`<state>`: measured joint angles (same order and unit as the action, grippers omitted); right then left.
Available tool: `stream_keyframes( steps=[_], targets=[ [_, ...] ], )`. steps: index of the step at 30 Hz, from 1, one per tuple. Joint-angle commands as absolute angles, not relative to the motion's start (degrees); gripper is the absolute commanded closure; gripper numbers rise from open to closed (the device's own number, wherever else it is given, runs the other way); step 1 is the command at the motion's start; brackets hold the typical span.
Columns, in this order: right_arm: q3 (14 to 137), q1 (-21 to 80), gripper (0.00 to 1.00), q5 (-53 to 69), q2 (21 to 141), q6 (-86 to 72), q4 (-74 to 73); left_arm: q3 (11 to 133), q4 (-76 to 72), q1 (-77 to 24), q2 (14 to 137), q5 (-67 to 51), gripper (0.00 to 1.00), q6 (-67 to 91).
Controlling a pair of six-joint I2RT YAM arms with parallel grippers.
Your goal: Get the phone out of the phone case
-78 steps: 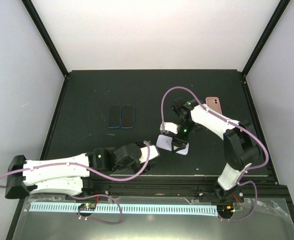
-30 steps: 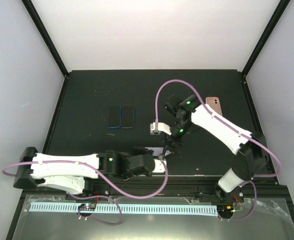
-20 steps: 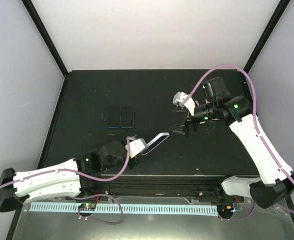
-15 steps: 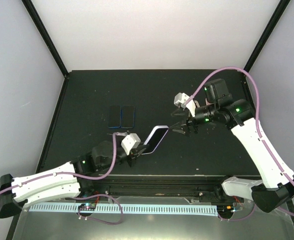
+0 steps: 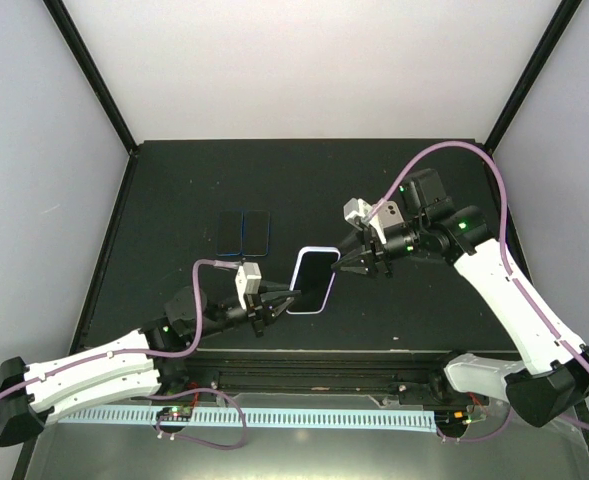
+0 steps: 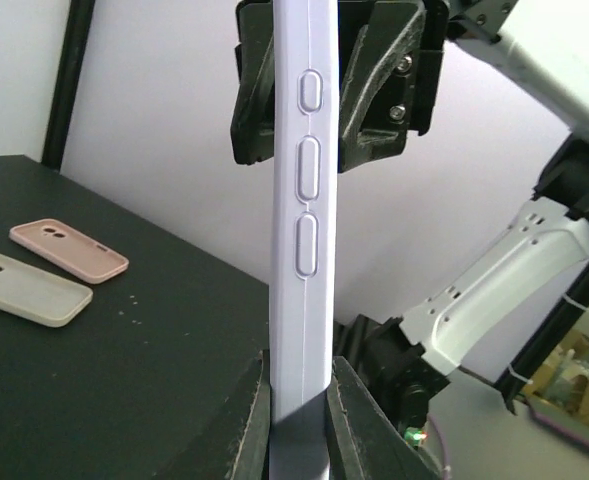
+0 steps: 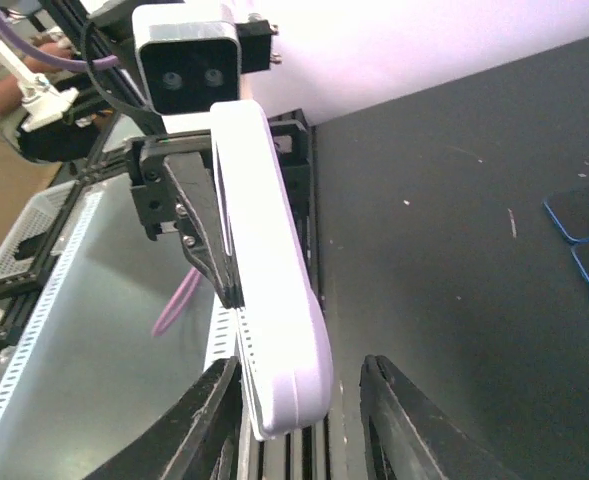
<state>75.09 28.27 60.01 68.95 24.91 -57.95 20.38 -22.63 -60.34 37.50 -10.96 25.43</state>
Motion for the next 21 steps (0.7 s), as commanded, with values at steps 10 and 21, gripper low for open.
stream_keyframes(
  steps=[10,21],
  targets=[
    [76.0,29.18,0.99,68.04,66.41,26.76,-58.78,23.61,-27.79,-59.61,39.43,-16.72,0.93,27.29],
    [78.47,29.33,0.99,63.45,68.4,32.35,-65.17,34.1,-4.95,-59.59,42.83,-14.39,0.52,11.63]
  ],
)
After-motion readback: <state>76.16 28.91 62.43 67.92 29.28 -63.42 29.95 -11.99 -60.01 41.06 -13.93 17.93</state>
